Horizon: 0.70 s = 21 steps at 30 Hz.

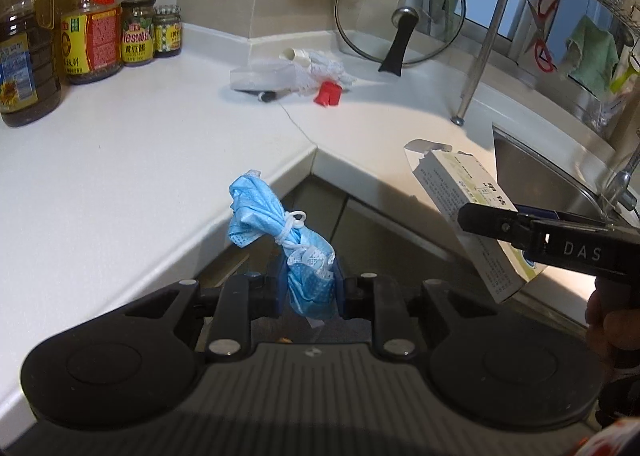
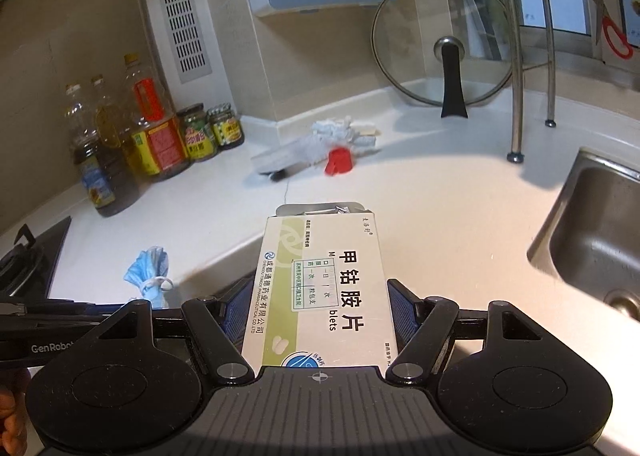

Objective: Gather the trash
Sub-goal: 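Carry the mask and box over the wastebasket, open left tool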

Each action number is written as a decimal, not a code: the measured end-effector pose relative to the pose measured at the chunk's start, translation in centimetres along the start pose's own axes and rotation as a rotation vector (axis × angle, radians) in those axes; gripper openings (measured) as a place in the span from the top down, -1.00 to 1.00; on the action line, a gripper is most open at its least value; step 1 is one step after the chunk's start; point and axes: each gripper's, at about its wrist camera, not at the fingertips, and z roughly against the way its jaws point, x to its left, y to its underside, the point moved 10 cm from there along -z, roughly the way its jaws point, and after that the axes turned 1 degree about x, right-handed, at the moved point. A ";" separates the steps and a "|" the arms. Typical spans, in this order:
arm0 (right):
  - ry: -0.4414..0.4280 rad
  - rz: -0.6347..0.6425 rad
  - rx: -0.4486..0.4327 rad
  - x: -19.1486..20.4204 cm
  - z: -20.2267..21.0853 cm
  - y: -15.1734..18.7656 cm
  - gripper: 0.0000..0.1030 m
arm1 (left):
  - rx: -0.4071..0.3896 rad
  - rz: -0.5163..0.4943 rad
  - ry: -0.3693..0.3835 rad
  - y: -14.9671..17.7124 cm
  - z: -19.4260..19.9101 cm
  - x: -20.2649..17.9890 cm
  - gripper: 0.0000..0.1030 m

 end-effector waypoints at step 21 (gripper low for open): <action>-0.061 0.019 0.144 -1.6 -3.7 5.3 -0.36 | 0.174 0.007 -0.020 7.5 -8.0 0.9 0.58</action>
